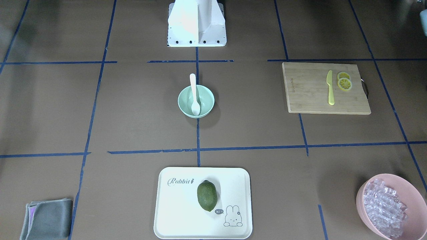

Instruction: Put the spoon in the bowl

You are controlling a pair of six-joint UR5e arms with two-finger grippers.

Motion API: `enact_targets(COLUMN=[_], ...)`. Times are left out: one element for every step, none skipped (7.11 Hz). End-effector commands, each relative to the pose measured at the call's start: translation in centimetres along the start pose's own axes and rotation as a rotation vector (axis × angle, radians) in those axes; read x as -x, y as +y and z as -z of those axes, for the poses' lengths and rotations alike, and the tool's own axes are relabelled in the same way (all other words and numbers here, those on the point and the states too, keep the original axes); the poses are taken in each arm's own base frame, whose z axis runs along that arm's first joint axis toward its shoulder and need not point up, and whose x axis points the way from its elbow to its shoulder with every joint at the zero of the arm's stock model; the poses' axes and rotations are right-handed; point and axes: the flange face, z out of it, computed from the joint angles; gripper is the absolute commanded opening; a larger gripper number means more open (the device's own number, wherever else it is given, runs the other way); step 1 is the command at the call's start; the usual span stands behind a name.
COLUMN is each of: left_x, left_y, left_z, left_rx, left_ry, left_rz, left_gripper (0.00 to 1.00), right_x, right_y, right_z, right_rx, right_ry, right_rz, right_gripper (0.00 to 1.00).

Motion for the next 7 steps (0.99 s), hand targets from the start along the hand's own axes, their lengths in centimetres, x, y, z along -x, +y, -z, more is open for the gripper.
enact_targets(left_x=[6.1,6.5,6.7,6.3,4.4,4.2,4.2], left_y=[4.7,5.8,6.4,8.6,11.0,12.4,12.3], left_z=[-1.8,-2.6,-2.8,-2.8,-1.7,-2.1,-2.2], left_rx=[0.011,0.024,0.029,0.041,0.025,0.03,0.032], left_ry=[0.135,0.138,0.134,0.096,0.077,0.091,0.091], left_rz=[0.141,0.162,0.173,0.2,0.233,0.243,0.244], left_gripper=[0.79,0.81,0.81,0.88,0.91,1.0,1.0], right_x=[-0.6,-0.6,-0.8,-1.0,-1.3,-1.3,-1.4], right_y=[1.1,1.1,0.9,0.9,0.8,0.4,0.4], right_z=[-0.5,-0.5,-0.8,-1.1,-1.8,-1.7,-1.9], right_rx=[0.015,0.014,0.017,0.023,0.035,0.035,0.037], right_ry=[-0.002,-0.007,-0.004,-0.005,-0.007,-0.006,-0.006], right_rz=[-0.02,-0.019,-0.02,-0.02,-0.03,-0.028,-0.029], right_gripper=[1.0,1.0,1.0,1.0,1.0,1.0,1.0])
